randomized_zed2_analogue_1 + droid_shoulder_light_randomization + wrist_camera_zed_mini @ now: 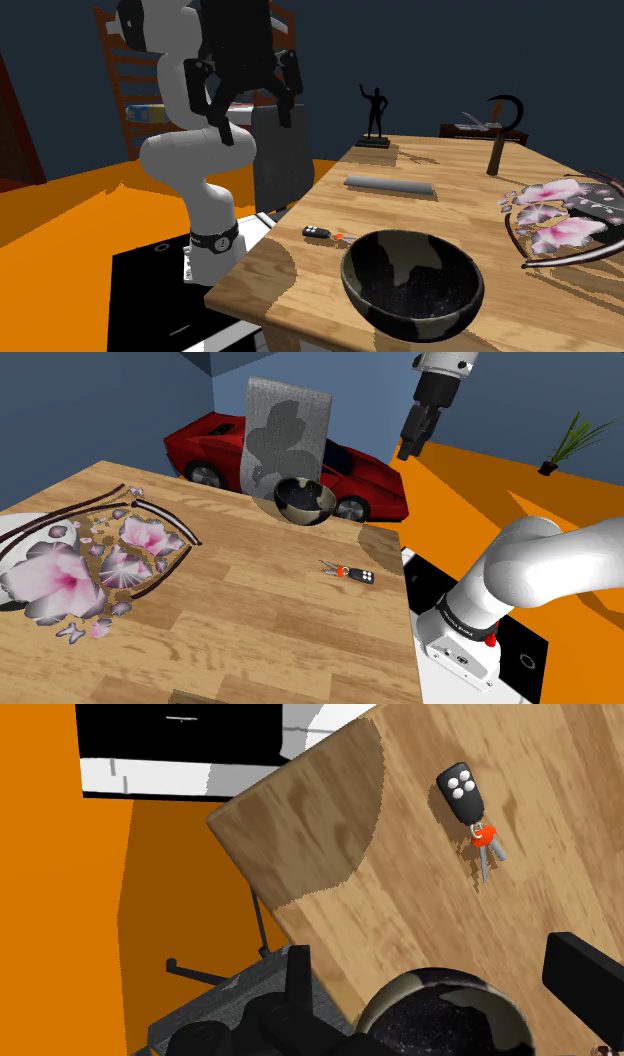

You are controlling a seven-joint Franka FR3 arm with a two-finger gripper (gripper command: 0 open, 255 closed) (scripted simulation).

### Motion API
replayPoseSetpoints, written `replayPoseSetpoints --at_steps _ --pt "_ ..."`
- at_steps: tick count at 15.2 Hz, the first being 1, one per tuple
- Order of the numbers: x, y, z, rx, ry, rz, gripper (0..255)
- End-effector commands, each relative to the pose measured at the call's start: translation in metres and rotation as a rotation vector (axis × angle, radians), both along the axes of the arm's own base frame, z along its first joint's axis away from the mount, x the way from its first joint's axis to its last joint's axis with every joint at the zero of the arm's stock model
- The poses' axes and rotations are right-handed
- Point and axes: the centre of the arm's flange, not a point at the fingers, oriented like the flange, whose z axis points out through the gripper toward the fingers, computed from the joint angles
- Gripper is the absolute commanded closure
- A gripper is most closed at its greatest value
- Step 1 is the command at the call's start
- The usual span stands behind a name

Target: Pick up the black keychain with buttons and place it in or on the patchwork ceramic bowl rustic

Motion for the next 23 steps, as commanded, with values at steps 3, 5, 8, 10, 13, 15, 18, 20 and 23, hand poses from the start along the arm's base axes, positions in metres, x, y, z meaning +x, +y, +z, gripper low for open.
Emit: replayPoseSetpoints --at_steps 3,5,8,10,13,15,18,20,23 --pt "-0.001 0.021 -0.018 -0.014 -0.003 0.020 0" --pt "-0.002 0.043 -0.036 -0.027 -0.006 0.040 0" --pt "-0.005 0.074 -0.064 -0.047 -0.011 0.070 0" --pt "-0.007 0.094 -0.082 -0.061 -0.014 0.091 0" --pt "-0.011 0.124 -0.111 -0.081 -0.018 0.121 0" --pt "-0.014 0.144 -0.131 -0.095 -0.021 0.141 0" --pt "-0.020 0.173 -0.161 -0.115 -0.026 0.171 0" --pt "-0.024 0.192 -0.181 -0.129 -0.029 0.191 0" --pt "-0.027 0.206 -0.202 -0.139 -0.031 0.207 0"
